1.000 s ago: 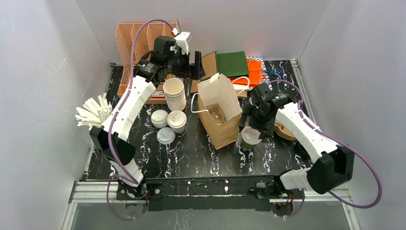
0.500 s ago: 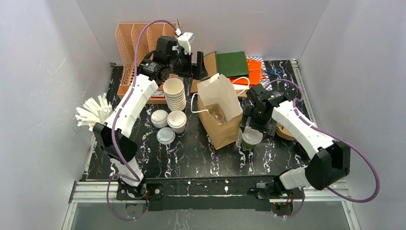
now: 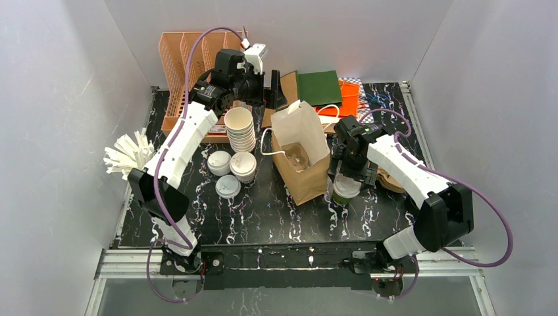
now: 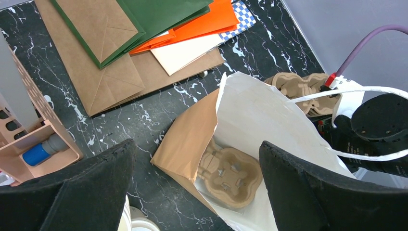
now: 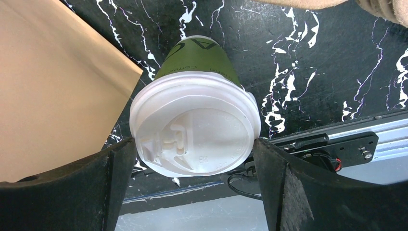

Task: Pack the takeout coffee

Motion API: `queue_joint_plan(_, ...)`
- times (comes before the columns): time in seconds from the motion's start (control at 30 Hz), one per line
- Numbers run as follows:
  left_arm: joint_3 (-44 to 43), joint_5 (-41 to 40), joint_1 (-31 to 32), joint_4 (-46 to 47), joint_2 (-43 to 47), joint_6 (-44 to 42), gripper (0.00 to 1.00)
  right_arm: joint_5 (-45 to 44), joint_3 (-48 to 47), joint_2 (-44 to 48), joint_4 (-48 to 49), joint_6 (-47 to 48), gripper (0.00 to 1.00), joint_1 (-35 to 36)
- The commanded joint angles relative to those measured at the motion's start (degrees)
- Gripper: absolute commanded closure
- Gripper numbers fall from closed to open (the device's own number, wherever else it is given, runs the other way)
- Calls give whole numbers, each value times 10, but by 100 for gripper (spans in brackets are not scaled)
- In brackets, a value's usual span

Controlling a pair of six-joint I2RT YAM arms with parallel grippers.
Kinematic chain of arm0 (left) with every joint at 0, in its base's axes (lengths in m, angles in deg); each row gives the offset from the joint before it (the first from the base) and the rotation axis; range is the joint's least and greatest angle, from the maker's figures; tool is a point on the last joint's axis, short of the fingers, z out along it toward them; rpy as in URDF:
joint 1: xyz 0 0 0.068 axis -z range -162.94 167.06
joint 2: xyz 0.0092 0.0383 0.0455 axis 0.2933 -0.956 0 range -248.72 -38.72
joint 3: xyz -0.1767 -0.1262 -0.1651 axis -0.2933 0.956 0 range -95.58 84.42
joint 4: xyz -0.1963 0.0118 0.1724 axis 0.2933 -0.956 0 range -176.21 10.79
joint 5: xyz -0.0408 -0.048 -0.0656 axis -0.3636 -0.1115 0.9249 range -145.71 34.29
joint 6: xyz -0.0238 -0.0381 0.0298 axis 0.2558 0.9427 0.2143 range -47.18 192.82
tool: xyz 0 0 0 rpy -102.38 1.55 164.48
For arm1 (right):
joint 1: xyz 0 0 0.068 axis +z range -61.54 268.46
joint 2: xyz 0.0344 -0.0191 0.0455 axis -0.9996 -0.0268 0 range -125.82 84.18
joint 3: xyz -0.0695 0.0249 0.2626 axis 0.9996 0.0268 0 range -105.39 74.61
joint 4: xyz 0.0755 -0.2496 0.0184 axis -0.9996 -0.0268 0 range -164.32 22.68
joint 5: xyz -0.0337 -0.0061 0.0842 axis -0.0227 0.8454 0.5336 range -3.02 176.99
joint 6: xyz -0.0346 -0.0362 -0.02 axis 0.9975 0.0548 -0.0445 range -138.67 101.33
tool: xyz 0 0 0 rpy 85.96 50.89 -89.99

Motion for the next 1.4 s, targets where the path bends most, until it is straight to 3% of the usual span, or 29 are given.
queue_joint_plan(0.0,-2,17,1,0,-3,1,5,-20,3,-14,16,-3,2,2)
queue_joint_plan(0.1,0,19,1,0,-3,1,6,-14,6,-11,20,-1,2,2)
queue_joint_plan(0.27,5,26,1,2,-3,1,7,-10,-8,-2,17,5,20,2)
queue_joint_plan(0.5,9,62,1,16,-7,-11,14,-24,-80,23,-50,10,29,2)
queue_joint_plan(0.7,17,99,3,31,-8,-45,17,-44,-170,34,-126,22,34,1)
queue_joint_plan(1.0,45,136,6,74,-1,-65,14,-7,-294,52,-128,44,41,-7)
queue_joint_plan(1.37,115,135,26,105,31,-95,15,-117,-374,81,-88,104,43,-7)
